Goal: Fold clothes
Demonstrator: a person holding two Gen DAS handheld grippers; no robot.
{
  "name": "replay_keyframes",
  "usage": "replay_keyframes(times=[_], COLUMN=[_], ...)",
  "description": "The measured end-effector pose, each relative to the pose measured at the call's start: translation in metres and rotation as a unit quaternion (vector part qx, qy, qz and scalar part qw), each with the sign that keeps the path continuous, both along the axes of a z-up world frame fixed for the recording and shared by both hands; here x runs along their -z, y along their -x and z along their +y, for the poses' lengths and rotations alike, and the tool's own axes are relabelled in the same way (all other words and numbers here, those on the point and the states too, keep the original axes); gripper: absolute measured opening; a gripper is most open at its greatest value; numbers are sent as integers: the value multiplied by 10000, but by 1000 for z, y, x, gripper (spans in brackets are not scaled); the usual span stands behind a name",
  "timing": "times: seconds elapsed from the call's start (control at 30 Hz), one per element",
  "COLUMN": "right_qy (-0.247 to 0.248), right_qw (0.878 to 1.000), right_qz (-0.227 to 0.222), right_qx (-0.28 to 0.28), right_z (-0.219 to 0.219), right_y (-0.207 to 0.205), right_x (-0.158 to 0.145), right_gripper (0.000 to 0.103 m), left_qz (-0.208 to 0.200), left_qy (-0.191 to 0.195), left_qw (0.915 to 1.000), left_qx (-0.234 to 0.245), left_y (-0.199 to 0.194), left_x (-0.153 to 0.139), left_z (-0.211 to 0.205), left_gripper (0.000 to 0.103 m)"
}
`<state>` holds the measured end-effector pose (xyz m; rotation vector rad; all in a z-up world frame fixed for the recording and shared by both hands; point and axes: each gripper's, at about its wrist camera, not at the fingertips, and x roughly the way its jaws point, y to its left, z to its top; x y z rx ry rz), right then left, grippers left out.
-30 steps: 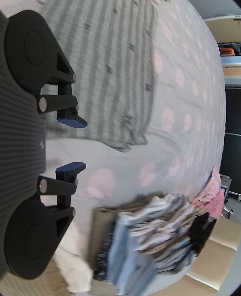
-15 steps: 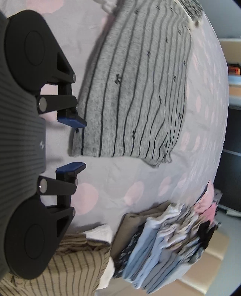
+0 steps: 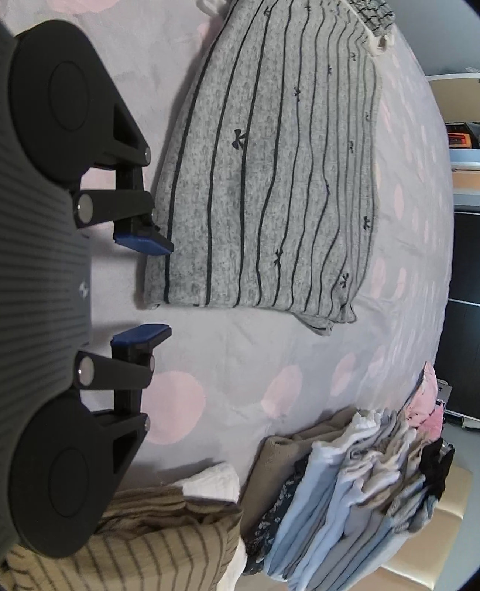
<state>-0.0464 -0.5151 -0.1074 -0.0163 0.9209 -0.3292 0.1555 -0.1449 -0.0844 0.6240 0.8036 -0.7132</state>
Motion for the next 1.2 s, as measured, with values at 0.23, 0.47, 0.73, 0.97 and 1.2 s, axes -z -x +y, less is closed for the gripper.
replay_keyframes(times=[0.23, 0.47, 0.73, 0.97, 1.2], right_qy=[103, 104, -358, -1245, -1724], right_qw=[9998, 9996, 9984, 9864, 9740], right_qz=[150, 225, 22, -234, -438], right_qx=[50, 121, 444, 1051, 1403], right_z=[1, -3, -17, -36, -48], right_y=[-12, -11, -3, -2, -12], right_x=[6, 7, -3, -8, -7], right_gripper=[45, 44, 44, 45, 42], left_qz=[31, 43, 174, 622, 1151], left_qy=[125, -177, 341, 723, 1114], left_qw=[9998, 9950, 9980, 9917, 9764], left_qx=[-174, -979, -511, -863, -1450], left_y=[-3, -25, -8, -18, -43], left_x=[-16, -7, -21, -15, -8], left_z=[12, 46, 44, 26, 18], left_gripper=[1, 0, 21, 26, 6])
